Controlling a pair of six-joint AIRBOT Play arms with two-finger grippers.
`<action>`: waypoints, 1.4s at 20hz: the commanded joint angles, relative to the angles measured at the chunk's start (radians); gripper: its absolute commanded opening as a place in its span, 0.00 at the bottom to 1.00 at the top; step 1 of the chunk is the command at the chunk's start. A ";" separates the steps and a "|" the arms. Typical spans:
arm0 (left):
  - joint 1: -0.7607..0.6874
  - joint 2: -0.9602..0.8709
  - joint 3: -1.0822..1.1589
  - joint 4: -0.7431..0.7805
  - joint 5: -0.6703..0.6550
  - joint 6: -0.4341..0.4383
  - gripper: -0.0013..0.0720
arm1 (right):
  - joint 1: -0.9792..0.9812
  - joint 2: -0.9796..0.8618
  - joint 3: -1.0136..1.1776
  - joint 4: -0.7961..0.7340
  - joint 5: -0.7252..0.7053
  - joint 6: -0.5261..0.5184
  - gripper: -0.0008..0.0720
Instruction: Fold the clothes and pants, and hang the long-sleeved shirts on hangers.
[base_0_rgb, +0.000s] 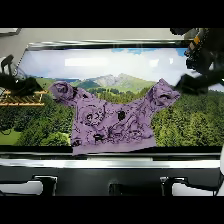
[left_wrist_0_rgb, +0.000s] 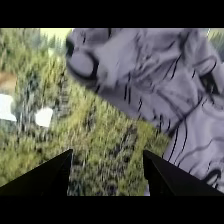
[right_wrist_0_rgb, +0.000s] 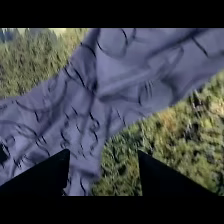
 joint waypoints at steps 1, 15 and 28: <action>0.072 0.136 -0.271 -0.074 -0.006 0.053 0.72 | -0.124 0.146 -0.346 0.109 0.019 -0.145 0.68; 0.071 0.483 -0.921 -0.186 0.034 0.224 0.72 | -0.122 0.220 -1.044 0.311 -0.277 -0.496 0.68; -0.216 0.482 -1.062 -0.268 0.099 0.238 0.72 | 0.111 0.287 -1.064 0.360 -0.353 -0.434 0.07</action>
